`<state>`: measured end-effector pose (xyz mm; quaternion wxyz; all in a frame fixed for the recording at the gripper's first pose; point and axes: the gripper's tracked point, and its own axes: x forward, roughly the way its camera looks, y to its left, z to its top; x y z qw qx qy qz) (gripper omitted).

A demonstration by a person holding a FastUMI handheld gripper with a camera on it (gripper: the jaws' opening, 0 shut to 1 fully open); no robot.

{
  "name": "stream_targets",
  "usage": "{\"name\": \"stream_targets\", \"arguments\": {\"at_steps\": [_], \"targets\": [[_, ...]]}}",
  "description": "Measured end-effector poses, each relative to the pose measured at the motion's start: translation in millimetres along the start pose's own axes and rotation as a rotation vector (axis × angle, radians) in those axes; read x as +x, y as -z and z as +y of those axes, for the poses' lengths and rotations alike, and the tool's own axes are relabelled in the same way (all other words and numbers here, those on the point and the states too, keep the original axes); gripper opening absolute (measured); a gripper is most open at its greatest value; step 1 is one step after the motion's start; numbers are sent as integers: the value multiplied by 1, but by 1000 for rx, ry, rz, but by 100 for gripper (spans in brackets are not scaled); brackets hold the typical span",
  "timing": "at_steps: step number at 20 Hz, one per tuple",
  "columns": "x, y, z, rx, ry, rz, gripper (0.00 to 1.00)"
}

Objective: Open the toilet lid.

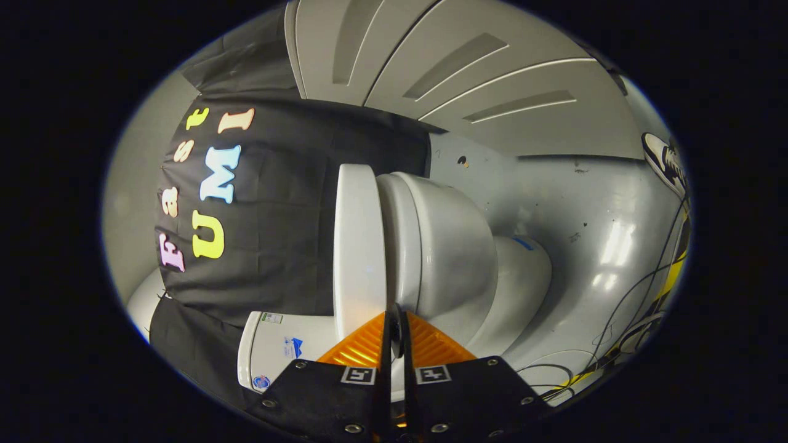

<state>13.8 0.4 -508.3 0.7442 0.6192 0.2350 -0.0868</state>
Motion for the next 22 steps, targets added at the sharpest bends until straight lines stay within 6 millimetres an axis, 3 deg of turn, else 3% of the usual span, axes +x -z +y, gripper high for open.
{"name": "stream_targets", "arguments": {"at_steps": [3,9,15,22], "targets": [[-1,2,2,-39,14,-13,0],[-7,1,11,-139,35,-20,0],[-18,-1,37,-286,65,-40,0],[-31,10,93,-396,100,-72,0]]}}
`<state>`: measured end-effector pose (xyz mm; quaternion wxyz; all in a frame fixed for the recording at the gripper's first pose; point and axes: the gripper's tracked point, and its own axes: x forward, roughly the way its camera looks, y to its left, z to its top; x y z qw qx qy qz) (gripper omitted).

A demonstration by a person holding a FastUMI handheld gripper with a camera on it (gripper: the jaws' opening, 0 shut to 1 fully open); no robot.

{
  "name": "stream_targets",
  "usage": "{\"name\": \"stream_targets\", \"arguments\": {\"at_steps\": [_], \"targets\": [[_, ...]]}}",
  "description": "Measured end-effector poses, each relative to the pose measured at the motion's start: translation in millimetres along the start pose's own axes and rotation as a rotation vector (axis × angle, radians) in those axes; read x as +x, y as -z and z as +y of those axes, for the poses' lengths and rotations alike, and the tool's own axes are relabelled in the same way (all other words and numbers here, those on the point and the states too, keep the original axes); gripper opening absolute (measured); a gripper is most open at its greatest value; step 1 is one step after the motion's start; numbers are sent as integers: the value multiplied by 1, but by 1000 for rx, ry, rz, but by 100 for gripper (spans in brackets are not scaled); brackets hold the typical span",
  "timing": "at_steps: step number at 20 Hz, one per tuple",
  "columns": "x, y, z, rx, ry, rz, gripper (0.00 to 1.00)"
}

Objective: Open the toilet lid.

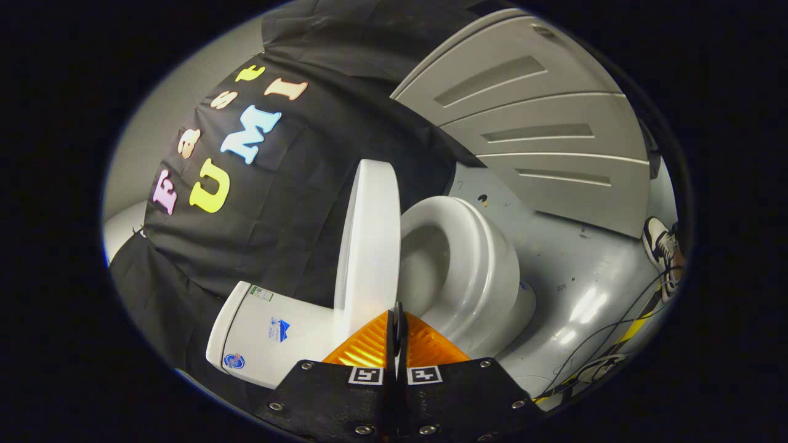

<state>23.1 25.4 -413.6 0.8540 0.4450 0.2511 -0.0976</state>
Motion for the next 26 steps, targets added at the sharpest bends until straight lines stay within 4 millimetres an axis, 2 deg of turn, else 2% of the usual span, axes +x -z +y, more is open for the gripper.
{"name": "stream_targets", "arguments": {"at_steps": [8,14,23,26], "targets": [[-19,-7,67,-260,63,-32,0],[-25,2,111,-517,112,-62,0],[-28,18,162,-759,139,-129,0],[-32,26,184,-773,130,-175,0]]}}
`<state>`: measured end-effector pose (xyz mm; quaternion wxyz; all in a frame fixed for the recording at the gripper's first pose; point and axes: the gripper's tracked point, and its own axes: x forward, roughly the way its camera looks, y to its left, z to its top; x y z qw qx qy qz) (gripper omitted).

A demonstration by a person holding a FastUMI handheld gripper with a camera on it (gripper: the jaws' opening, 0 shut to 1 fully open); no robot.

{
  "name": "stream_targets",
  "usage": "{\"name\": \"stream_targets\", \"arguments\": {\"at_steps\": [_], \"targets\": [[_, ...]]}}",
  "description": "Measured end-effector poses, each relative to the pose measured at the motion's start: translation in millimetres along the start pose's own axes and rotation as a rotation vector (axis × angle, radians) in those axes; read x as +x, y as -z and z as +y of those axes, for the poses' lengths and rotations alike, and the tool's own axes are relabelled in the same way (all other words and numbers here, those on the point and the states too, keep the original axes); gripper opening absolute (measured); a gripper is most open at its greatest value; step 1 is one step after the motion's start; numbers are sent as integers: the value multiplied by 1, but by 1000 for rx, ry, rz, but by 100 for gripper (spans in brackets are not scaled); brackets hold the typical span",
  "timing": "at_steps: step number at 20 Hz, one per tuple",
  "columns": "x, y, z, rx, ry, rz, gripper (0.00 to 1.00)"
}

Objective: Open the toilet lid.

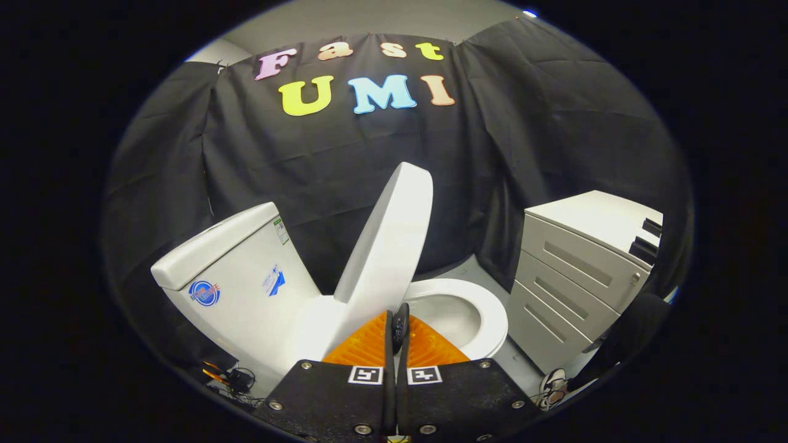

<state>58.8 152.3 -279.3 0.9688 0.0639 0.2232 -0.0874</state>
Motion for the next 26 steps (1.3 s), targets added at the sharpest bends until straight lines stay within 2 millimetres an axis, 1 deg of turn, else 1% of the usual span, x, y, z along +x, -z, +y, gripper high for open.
{"name": "stream_targets", "arguments": {"at_steps": [4,8,12,14,17,18,20,24,26], "targets": [[-2,-6,29,-100,11,-19,0],[-7,-14,59,-141,9,-45,0],[-8,-18,90,-251,14,-70,0],[-8,-18,105,-277,12,-75,0],[-9,-17,116,-310,39,-78,0],[-11,-17,123,-324,43,-80,0],[-12,-17,145,-393,23,-95,0],[-7,-16,183,-588,-20,-135,0],[-7,-7,197,-616,-60,-144,0]]}}
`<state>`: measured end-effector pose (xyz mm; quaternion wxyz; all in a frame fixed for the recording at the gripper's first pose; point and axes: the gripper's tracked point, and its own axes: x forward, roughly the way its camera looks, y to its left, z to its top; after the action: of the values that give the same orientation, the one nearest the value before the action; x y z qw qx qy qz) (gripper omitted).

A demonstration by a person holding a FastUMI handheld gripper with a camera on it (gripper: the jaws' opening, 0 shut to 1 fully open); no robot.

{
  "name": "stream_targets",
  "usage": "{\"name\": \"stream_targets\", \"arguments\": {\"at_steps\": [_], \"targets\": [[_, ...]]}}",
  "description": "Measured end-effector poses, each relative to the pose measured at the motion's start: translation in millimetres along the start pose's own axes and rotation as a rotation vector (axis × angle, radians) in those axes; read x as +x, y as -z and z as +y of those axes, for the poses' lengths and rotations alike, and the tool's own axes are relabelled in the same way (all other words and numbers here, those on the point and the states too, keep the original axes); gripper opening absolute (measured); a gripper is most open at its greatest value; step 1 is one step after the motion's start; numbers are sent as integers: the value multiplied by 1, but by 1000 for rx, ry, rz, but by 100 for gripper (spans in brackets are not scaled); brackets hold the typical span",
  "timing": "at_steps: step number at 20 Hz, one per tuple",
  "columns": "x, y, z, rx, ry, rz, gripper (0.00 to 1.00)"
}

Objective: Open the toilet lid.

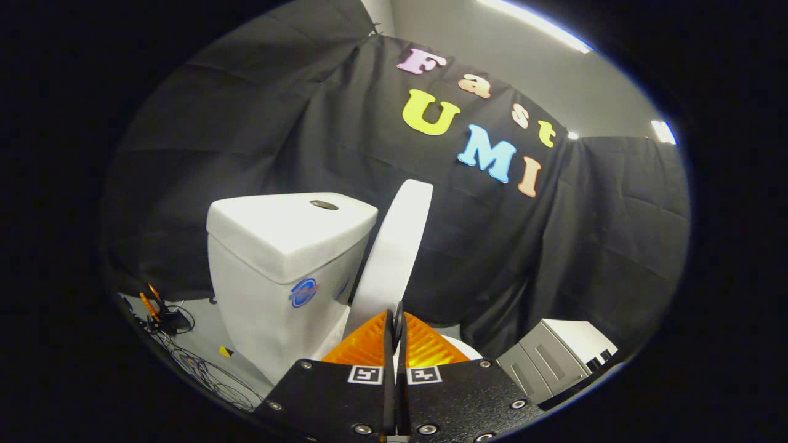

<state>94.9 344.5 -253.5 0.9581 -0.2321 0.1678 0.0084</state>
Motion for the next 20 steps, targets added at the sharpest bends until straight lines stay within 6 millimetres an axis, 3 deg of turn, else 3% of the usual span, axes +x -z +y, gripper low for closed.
{"name": "stream_targets", "arguments": {"at_steps": [3,8,20], "targets": [[-3,-4,17,-46,-14,-15,0],[-10,-4,28,-32,7,-9,0],[-7,-5,22,-77,5,10,3]]}}
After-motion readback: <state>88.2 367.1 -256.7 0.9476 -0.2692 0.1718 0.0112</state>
